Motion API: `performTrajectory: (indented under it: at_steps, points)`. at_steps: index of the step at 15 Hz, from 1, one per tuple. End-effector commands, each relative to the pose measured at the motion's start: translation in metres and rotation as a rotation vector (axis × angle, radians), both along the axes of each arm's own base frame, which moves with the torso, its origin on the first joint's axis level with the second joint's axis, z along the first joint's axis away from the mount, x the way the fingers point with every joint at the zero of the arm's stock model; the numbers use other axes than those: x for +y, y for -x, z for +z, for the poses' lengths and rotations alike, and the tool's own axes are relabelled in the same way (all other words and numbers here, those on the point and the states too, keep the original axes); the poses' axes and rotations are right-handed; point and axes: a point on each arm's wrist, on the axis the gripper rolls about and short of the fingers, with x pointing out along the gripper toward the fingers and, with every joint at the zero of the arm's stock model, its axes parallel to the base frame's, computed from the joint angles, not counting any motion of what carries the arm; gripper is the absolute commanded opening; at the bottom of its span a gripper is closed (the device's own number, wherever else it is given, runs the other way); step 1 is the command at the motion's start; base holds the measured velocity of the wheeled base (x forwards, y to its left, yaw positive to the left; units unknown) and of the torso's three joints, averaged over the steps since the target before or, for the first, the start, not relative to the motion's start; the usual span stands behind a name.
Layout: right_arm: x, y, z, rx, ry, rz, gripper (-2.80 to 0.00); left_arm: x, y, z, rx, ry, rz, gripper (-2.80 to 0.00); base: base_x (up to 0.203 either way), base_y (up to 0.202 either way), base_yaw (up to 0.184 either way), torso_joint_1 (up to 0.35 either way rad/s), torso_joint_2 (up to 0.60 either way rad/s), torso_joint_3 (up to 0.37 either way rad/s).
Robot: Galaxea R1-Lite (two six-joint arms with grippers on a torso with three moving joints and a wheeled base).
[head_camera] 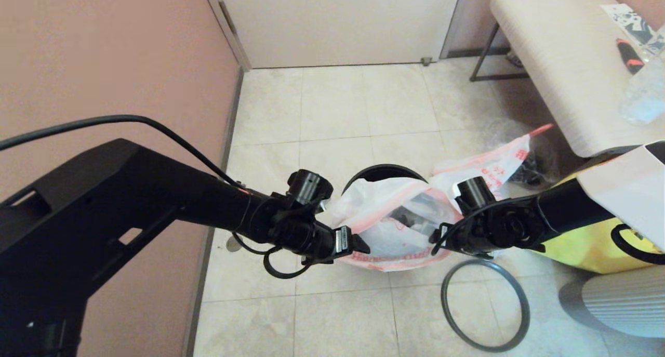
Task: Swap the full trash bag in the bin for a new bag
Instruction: Put the new garbage bag on the trash can
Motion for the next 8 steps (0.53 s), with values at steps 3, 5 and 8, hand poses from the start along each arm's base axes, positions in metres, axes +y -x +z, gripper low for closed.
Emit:
performTrajectory:
  at_steps: [3,5,8]
  points:
    - [0.002,-0.005,0.003,-0.019,-0.01,-0.002,0.0,-0.021,-0.011,-0.013,0.035,-0.016,0.044,0.0,0.0,0.0,0.0,0.0,0.0,0.0]
    - [0.004,-0.005,0.001,-0.016,-0.013,0.003,0.0,-0.031,-0.027,-0.023,0.027,-0.021,0.11,0.0,0.0,0.0,0.0,0.0,0.0,0.0]
    - [0.006,-0.005,0.001,-0.011,-0.023,0.016,0.0,-0.044,-0.05,-0.031,-0.01,-0.02,0.205,0.0,0.0,0.0,0.0,0.0,0.0,0.0]
